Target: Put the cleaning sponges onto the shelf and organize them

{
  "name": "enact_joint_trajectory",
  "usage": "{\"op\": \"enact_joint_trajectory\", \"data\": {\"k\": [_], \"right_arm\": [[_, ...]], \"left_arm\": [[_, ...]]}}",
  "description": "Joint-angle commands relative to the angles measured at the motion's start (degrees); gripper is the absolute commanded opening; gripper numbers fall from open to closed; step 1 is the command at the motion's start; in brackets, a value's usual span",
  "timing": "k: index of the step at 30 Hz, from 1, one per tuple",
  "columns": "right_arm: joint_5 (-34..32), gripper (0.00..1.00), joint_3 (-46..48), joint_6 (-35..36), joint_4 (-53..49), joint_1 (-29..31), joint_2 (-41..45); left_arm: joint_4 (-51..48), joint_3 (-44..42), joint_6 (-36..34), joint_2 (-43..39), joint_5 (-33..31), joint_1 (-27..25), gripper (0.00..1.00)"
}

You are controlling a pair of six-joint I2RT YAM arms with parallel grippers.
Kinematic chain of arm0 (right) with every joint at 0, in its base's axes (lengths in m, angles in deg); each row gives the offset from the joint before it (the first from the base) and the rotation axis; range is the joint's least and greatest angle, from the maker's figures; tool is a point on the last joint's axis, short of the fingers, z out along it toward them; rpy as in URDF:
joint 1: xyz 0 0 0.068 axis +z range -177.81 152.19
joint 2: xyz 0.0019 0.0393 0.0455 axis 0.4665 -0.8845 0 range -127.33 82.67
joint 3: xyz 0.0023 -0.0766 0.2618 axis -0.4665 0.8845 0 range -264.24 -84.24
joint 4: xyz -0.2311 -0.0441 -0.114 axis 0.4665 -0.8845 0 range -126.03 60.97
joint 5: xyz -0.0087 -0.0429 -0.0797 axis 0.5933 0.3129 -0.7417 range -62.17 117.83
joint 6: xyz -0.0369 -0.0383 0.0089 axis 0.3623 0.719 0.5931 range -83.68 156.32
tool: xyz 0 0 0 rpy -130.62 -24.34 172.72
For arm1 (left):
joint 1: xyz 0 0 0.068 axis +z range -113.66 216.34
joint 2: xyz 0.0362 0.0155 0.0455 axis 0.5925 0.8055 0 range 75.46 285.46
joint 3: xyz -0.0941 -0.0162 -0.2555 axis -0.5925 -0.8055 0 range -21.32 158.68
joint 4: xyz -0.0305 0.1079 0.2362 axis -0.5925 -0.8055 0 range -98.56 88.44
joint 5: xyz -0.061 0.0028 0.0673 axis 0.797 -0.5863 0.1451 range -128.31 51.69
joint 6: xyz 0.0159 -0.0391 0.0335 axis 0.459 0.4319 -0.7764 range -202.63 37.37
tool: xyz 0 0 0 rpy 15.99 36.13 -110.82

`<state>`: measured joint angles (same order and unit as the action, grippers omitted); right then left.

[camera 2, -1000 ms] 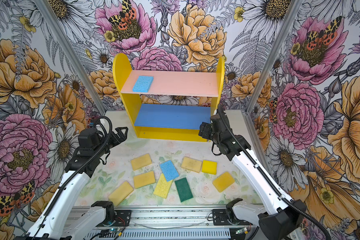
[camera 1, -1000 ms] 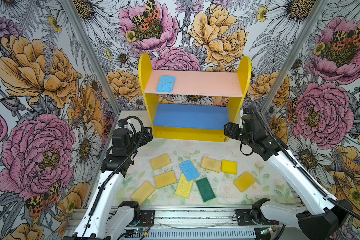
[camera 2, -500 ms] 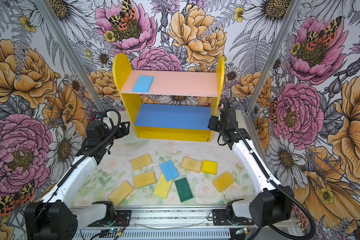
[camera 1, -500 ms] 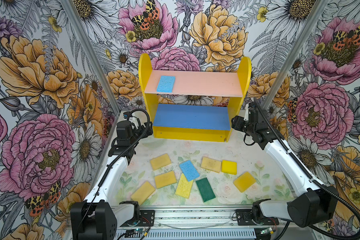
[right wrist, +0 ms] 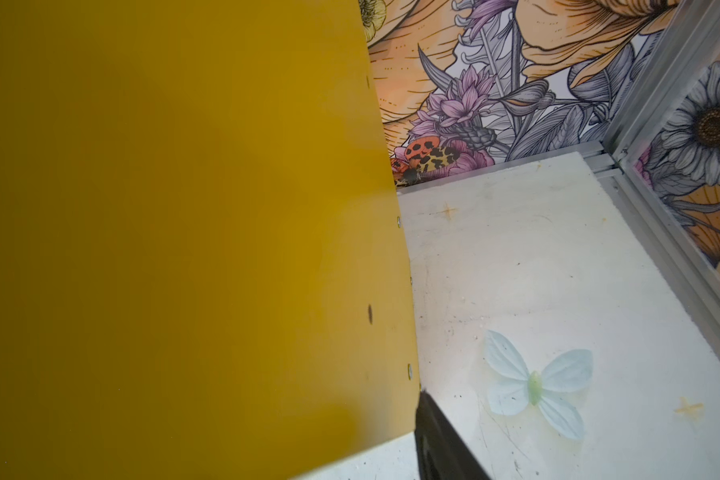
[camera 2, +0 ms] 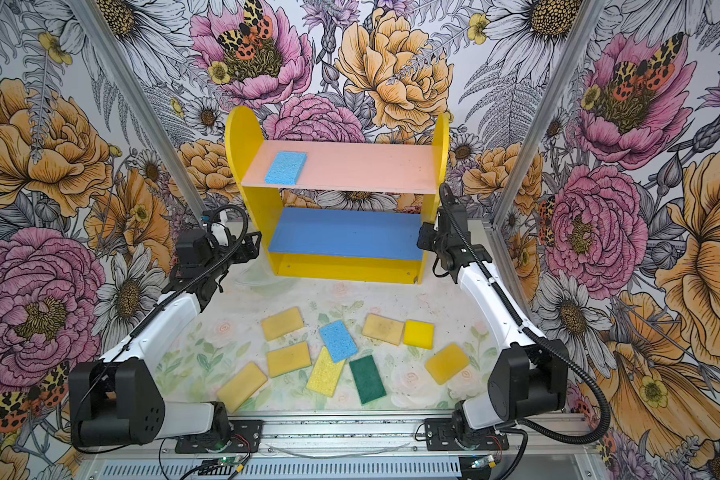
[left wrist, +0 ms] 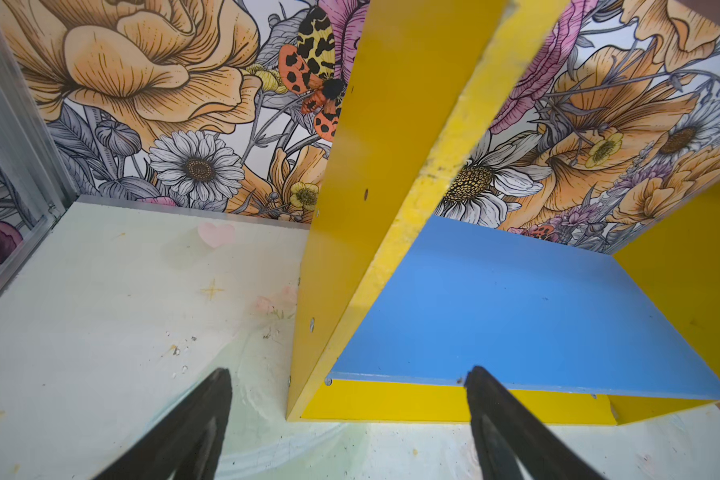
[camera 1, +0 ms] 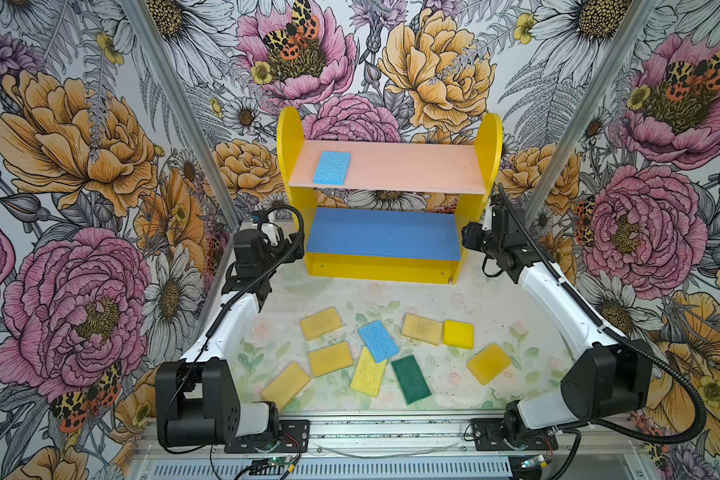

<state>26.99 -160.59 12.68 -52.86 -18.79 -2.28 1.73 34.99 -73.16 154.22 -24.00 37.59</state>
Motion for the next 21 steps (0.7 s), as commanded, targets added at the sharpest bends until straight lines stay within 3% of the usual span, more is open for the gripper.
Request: {"op": "enact_joint_trajectory", "data": {"k": [1,4,9,14,21], "right_arm": [[-0.8,0.45,-1.5,1.3,3.0,0.0,-1.1],[-0.4,0.40,-1.5,1.9,4.7,0.0,-1.9],[-0.6,0.28,-2.3,2.4,5.4,0.0,-3.2],[-1.4,0.14,-1.2,2.4,6.3,0.0,-2.8],[-1.6,0.03,0.3,2.2,7.6,0.1,-1.6]], "left_arm": [[4.8,1.8,-3.2,1.8,2.0,-0.6,0.84],[9.0,1.1,-4.8,3.0,1.2,-1.6,0.80],[13.3,1.2,-5.4,5.3,1.3,-2.4,0.61],[14.4,1.8,-5.5,7.1,1.2,-2.8,0.49],[14.8,1.9,-5.0,7.1,1.2,-3.4,0.24]]}}
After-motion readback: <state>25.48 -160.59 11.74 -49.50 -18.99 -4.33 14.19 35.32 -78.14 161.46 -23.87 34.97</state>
